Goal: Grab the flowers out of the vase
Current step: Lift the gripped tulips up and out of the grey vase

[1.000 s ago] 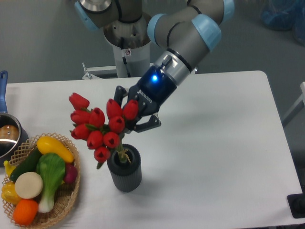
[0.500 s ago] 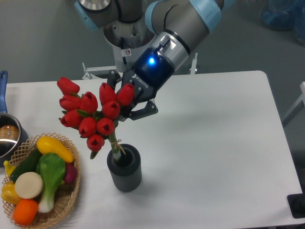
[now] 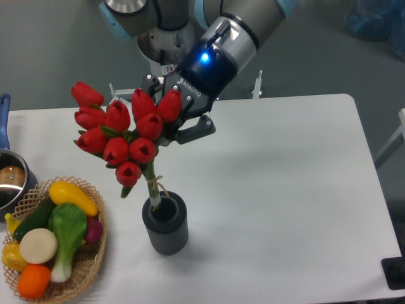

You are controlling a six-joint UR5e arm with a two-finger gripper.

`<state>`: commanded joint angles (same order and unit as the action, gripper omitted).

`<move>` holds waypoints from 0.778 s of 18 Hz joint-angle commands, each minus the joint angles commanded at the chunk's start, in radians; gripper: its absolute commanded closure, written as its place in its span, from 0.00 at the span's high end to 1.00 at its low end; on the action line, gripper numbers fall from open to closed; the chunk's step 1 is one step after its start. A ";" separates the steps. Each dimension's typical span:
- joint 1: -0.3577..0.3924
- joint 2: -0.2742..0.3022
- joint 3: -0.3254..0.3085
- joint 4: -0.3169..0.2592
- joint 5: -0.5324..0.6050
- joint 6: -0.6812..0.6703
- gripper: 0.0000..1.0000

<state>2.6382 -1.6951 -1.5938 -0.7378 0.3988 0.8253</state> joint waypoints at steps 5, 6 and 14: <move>0.097 -0.006 -0.012 0.000 0.002 0.006 0.26; 0.109 -0.011 -0.011 0.000 0.003 0.017 0.26; 0.183 -0.009 -0.069 0.000 0.034 0.113 0.26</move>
<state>2.8209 -1.7043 -1.6627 -0.7378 0.4325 0.9387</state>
